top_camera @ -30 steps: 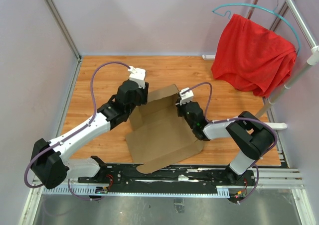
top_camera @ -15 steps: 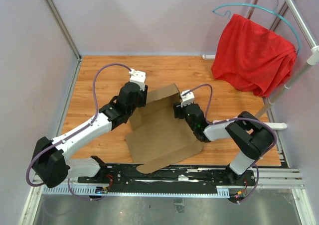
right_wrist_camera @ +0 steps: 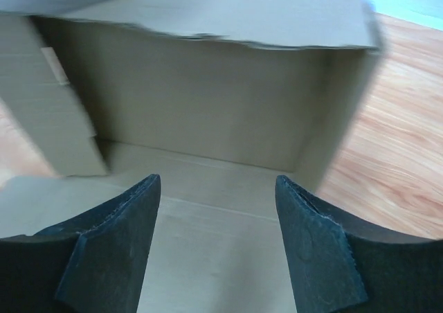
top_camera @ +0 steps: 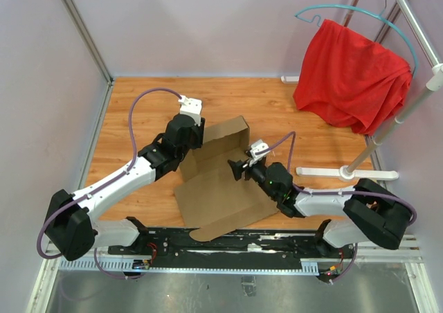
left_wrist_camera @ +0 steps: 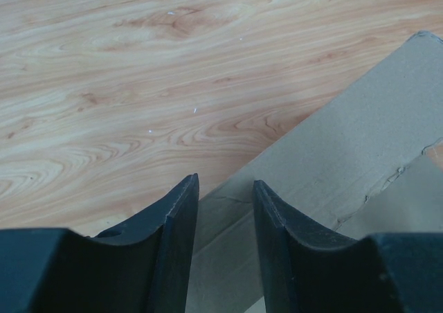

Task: Fold the paper box

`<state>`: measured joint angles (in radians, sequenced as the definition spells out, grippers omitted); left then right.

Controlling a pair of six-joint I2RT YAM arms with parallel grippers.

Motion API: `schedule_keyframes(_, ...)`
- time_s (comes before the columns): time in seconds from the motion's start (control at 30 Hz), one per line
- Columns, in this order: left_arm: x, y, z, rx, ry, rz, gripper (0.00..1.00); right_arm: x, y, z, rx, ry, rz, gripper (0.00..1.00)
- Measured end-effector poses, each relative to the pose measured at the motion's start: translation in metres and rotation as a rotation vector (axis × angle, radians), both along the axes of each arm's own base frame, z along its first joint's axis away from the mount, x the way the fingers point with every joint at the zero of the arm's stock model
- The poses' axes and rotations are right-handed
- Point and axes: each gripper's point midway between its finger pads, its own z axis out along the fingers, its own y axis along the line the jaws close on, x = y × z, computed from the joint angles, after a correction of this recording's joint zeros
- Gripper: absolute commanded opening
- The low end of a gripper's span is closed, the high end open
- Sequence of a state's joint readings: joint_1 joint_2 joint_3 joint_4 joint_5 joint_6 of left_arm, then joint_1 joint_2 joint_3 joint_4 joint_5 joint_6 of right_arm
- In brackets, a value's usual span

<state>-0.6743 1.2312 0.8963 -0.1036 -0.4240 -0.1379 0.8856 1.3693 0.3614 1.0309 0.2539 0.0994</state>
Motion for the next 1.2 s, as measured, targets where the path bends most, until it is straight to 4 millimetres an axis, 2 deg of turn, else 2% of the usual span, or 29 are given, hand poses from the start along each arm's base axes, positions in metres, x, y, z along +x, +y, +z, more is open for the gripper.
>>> schedule_keyframes(0.13, 0.000, -0.001, 0.000, -0.004, 0.002, -0.005, 0.42, -0.033, 0.037, 0.005, 0.012, -0.015, 0.115, 0.68)
schedule_keyframes(0.27, -0.002, -0.002, 0.000, -0.008, 0.006, -0.014, 0.42, -0.049, 0.080, -0.004, 0.024, -0.032, 0.170, 0.71)
schedule_keyframes(0.37, -0.002, -0.003, 0.000, -0.011, 0.008, -0.016, 0.41, -0.051, 0.115, -0.022, 0.026, -0.074, 0.176, 0.71)
schedule_keyframes(0.47, -0.002, -0.003, 0.000, -0.012, 0.009, -0.018, 0.41, -0.053, 0.140, -0.045, -0.005, -0.090, 0.183, 0.71)
schedule_keyframes(0.57, -0.003, -0.003, 0.000, -0.011, 0.009, -0.019, 0.41, -0.056, 0.153, -0.046, 0.010, -0.102, 0.192, 0.71)
schedule_keyframes(0.87, -0.003, -0.003, 0.000, -0.011, 0.010, -0.019, 0.41, -0.063, 0.184, -0.016, 0.110, -0.162, 0.239, 0.70)
schedule_keyframes(1.03, -0.003, -0.003, -0.001, -0.011, 0.011, -0.021, 0.40, -0.066, 0.202, -0.018, 0.122, -0.170, 0.267, 0.70)
schedule_keyframes(1.2, -0.003, -0.004, -0.001, -0.013, 0.013, -0.028, 0.38, -0.060, 0.214, -0.024, 0.109, -0.185, 0.260, 0.76)
